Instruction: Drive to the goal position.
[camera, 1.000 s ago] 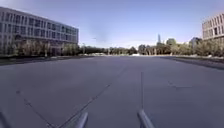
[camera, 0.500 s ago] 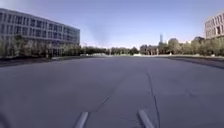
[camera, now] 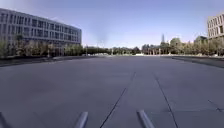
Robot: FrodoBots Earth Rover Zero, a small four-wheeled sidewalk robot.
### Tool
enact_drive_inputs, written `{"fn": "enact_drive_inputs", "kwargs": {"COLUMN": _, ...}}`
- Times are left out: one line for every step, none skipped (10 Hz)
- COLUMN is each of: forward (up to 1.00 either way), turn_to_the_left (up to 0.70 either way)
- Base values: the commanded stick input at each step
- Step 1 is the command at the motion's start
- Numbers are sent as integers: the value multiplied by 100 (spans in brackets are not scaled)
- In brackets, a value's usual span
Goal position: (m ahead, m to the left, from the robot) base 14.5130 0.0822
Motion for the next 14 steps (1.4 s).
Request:
{"fn": "enact_drive_inputs", "kwargs": {"forward": 100, "turn_to_the_left": -24}}
{"fn": "enact_drive_inputs", "kwargs": {"forward": 100, "turn_to_the_left": 0}}
{"fn": "enact_drive_inputs", "kwargs": {"forward": 100, "turn_to_the_left": 0}}
{"fn": "enact_drive_inputs", "kwargs": {"forward": 100, "turn_to_the_left": 0}}
{"fn": "enact_drive_inputs", "kwargs": {"forward": 100, "turn_to_the_left": 0}}
{"fn": "enact_drive_inputs", "kwargs": {"forward": 100, "turn_to_the_left": 0}}
{"fn": "enact_drive_inputs", "kwargs": {"forward": 100, "turn_to_the_left": 0}}
{"fn": "enact_drive_inputs", "kwargs": {"forward": 100, "turn_to_the_left": 0}}
{"fn": "enact_drive_inputs", "kwargs": {"forward": 100, "turn_to_the_left": 0}}
{"fn": "enact_drive_inputs", "kwargs": {"forward": 100, "turn_to_the_left": 0}}
{"fn": "enact_drive_inputs", "kwargs": {"forward": 100, "turn_to_the_left": 0}}
{"fn": "enact_drive_inputs", "kwargs": {"forward": 100, "turn_to_the_left": 0}}
{"fn": "enact_drive_inputs", "kwargs": {"forward": 100, "turn_to_the_left": 0}}
{"fn": "enact_drive_inputs", "kwargs": {"forward": 100, "turn_to_the_left": 0}}
